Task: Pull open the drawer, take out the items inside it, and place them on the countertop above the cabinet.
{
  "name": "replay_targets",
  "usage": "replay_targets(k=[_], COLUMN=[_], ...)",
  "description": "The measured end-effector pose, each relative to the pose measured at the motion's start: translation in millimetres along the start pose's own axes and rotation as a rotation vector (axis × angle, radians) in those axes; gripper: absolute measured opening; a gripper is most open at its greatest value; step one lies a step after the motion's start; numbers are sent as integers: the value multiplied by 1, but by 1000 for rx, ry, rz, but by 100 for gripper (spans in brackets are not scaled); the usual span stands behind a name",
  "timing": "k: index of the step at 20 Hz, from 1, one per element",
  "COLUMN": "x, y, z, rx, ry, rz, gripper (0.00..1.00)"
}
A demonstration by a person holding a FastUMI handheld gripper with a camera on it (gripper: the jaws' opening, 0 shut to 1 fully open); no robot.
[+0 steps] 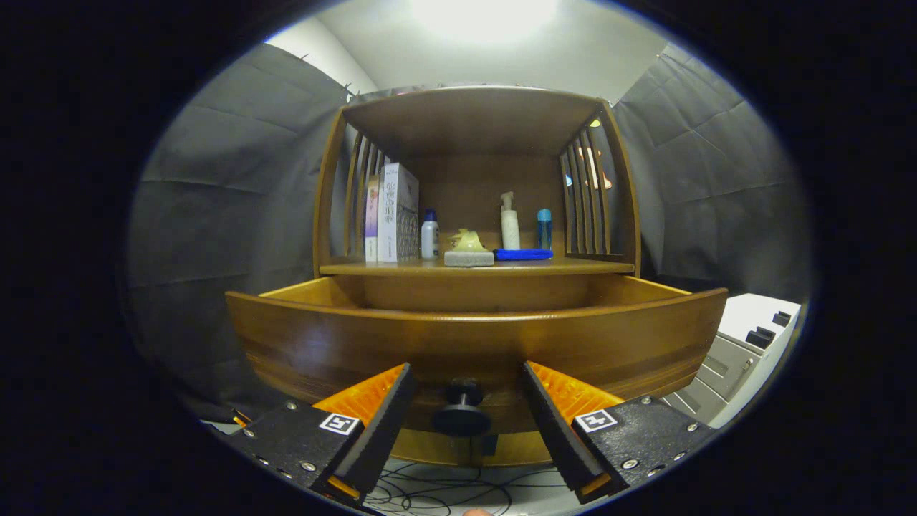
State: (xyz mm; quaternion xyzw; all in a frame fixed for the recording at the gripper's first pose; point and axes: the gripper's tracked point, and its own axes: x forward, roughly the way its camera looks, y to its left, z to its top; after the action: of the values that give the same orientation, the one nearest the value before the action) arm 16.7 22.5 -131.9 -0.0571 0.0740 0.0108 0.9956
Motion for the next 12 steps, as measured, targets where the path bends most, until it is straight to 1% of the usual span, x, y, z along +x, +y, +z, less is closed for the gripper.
replay_targets(k=[7,12], x=[3,8], y=[2,2], z=[-3,-2], rx=[-18,-26], ry=[1,2], rz=[-56,-57], gripper=[93,95])
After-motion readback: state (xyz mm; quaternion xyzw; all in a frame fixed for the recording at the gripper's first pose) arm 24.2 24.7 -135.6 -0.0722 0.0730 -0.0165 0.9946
